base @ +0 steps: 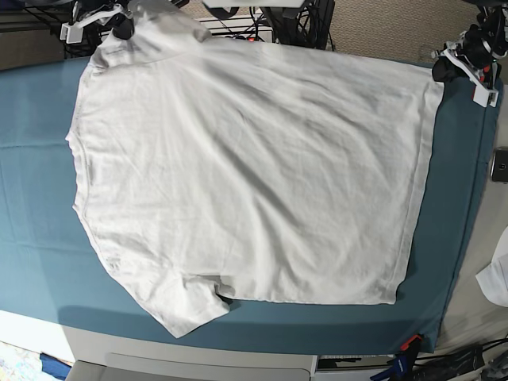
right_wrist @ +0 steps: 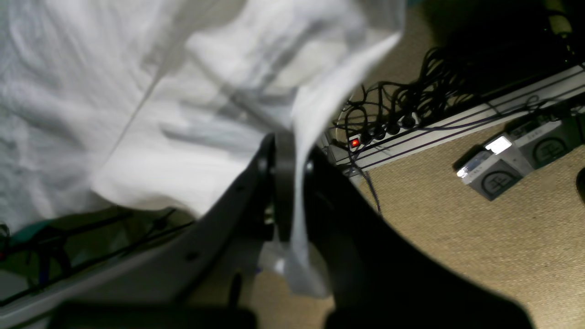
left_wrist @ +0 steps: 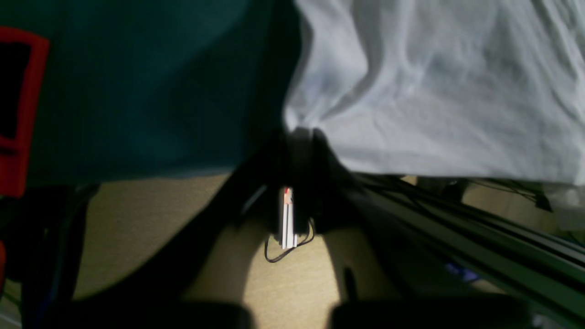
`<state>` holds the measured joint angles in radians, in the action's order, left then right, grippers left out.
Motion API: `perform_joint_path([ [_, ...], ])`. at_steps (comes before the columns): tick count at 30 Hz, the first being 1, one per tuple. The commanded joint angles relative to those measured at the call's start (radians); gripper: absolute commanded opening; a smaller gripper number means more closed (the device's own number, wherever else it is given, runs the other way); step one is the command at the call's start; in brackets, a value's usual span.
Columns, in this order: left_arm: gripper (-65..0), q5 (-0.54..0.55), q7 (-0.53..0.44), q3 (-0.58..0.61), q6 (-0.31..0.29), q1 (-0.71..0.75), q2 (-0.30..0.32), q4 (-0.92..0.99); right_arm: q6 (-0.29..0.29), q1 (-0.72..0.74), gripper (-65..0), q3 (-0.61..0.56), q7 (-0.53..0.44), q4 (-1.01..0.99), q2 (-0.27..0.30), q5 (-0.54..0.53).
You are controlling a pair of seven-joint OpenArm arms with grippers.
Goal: Fold the T-shirt properly
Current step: 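Pull the shirt edge toward the robot with both grippers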
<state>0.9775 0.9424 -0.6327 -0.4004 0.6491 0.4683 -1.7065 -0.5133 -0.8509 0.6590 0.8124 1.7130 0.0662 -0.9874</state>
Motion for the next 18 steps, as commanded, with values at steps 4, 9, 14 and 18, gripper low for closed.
perform_joint_path([
  [4,-65.0,-0.009,0.011,-0.011,0.006,0.037,0.014,-0.015,-0.007,-0.037,-65.0,0.053,0.001,0.009,0.011,-0.019],
  [9,-65.0,0.007,0.022,-0.012,-0.016,0.056,0.013,-0.016,-0.034,-0.045,-65.0,0.086,0.014,0.009,0.011,-0.05],
  [14,-65.0,0.013,0.023,-0.012,-0.016,0.086,0.011,-0.016,-0.034,-0.05,-65.0,0.089,0.023,0.009,0.011,-0.052],
  [18,-65.0,0.023,0.029,-0.012,-0.039,0.102,0.011,-0.017,-0.034,-0.05,-65.0,0.089,0.03,0.009,0.011,-0.053],
])
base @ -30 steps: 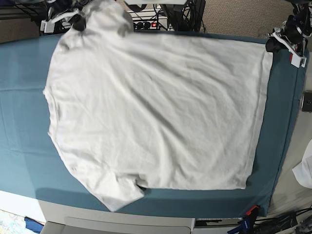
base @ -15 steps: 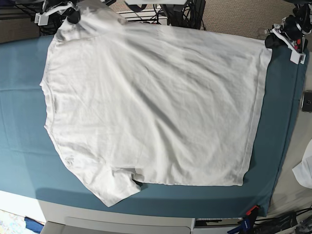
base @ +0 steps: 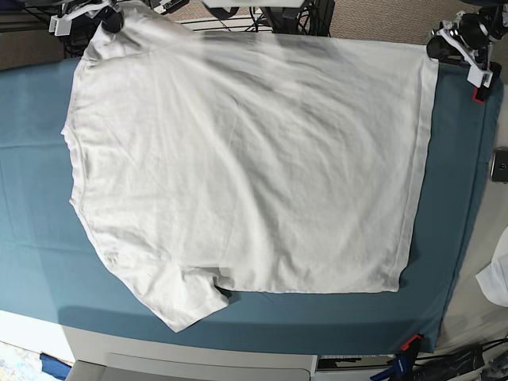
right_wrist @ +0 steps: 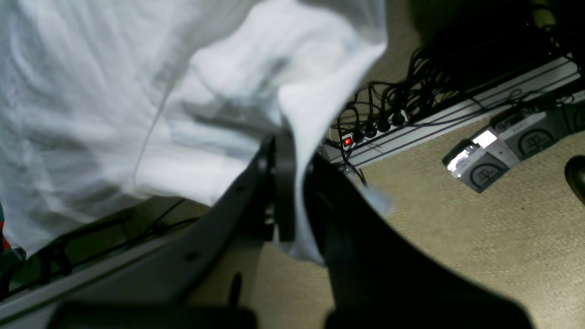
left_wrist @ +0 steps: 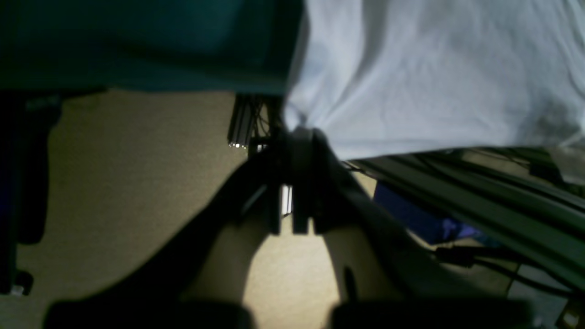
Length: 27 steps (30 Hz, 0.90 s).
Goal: Fold the T-shirt properly
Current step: 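Pull the shirt edge toward the robot with both grippers, then fold the gripped edge back over the shirt body with both grippers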
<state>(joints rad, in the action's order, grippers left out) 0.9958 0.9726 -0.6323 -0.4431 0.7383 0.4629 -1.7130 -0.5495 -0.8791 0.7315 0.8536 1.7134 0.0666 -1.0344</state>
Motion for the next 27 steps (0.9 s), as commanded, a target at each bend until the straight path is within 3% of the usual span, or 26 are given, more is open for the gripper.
perform_joint_path([
  [1,-65.0,0.01,0.001,-0.013,-0.004,0.013,0.016,-0.011,0.002,-0.022,-65.0,0.017,-0.008,0.009,0.011,-0.006],
  [10,-65.0,0.015,0.004,-0.013,-0.005,0.013,0.016,-0.032,-0.02,-0.051,-65.0,0.035,0.007,0.009,0.011,-0.051],
  [16,-65.0,0.032,-0.004,-0.013,-0.037,0.012,0.016,-0.095,-0.024,-0.051,-65.0,0.085,0.02,0.031,0.011,-0.109],
  [19,-65.0,0.045,-0.008,-0.013,-0.076,0.005,0.016,-0.138,-0.09,-0.048,-65.0,0.097,0.023,0.093,0.011,-0.14],
  [27,-65.0,0.031,-0.023,-0.012,-0.075,-0.075,0.017,-0.144,-0.097,0.092,-65.0,0.095,0.0,0.211,0.011,-0.014],
])
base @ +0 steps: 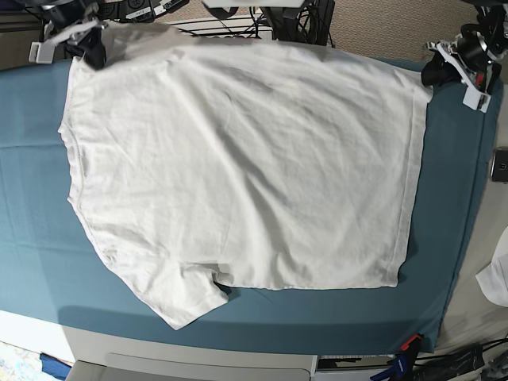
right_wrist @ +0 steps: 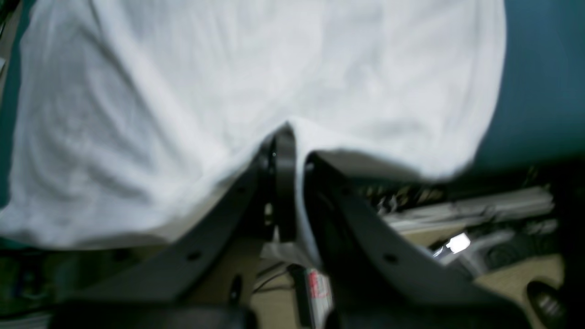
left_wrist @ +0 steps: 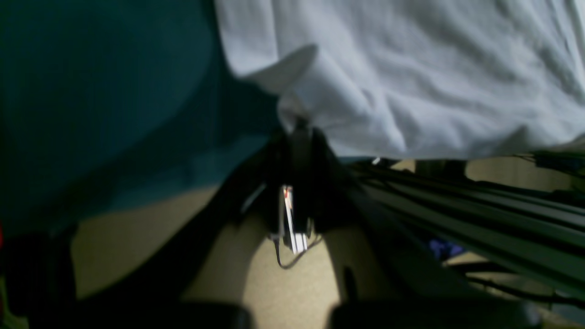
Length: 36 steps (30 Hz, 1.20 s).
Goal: Fold the T-shirt properly
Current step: 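Fold the gripped edge back over the shirt body with both grippers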
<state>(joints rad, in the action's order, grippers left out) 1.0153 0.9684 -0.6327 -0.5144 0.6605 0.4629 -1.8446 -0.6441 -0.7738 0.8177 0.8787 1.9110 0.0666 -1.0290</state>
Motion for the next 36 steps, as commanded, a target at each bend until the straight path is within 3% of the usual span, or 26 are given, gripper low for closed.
perform_joint_path([
  [1,-65.0,0.0,-0.027,-0.012,-0.003,-0.008,0.017,-0.011,-0.002,0.012,-65.0,0.007,-0.031,0.013,0.011,0.008],
  [10,-65.0,-0.028,-0.042,-0.01,0.008,-0.12,0.018,0.064,0.069,0.218,-65.0,0.005,-0.101,0.011,0.011,0.216],
  [15,-65.0,-0.029,-0.045,-0.005,0.008,-0.162,0.018,0.1,0.1,0.259,-65.0,-0.044,-0.146,0.011,0.011,0.308],
  [20,-65.0,-0.095,-0.069,0.089,0.009,-0.207,0.02,0.108,0.112,0.268,-65.0,-0.156,-0.214,0.011,0.011,0.423],
  [25,-65.0,-0.191,-0.093,0.187,0.071,-0.271,0.019,0.108,0.152,0.327,-65.0,-0.222,-0.237,0.011,0.013,0.532],
  [36,-65.0,-0.255,-0.11,0.191,0.13,-0.328,0.025,0.108,0.154,0.459,-65.0,-0.223,-0.244,-0.064,0.064,0.534],
])
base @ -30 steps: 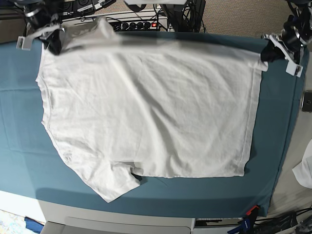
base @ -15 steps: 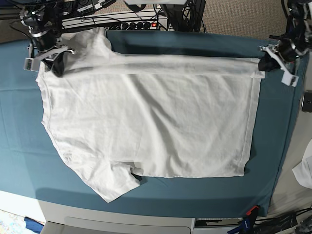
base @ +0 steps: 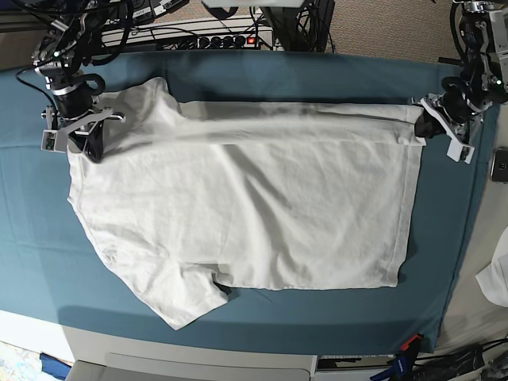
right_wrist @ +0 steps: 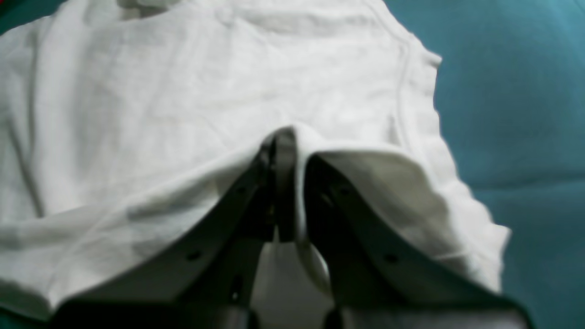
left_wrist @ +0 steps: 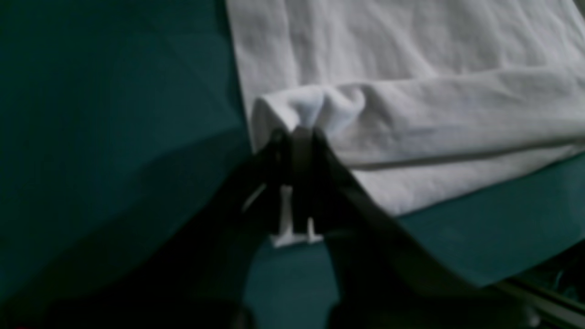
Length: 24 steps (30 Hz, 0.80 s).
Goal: Fold the T-shirt properly
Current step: 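Fold the gripped edge back over the shirt body with both grippers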
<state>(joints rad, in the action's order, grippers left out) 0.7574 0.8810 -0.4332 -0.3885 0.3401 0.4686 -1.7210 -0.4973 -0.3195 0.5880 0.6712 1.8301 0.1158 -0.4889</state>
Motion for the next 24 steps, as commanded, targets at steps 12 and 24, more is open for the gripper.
perform_joint_path([
  [12,-65.0,-0.026,-0.052,-0.008,0.013,-0.008,0.019,-0.016,-0.031,0.132,-65.0,0.006,-0.045,-0.183,0.02,-0.045],
  [24,-65.0,-0.051,-0.097,-0.008,0.034,-0.012,0.019,-0.016,-0.03,0.156,-65.0,-0.024,-0.072,-0.183,0.06,-0.024],
])
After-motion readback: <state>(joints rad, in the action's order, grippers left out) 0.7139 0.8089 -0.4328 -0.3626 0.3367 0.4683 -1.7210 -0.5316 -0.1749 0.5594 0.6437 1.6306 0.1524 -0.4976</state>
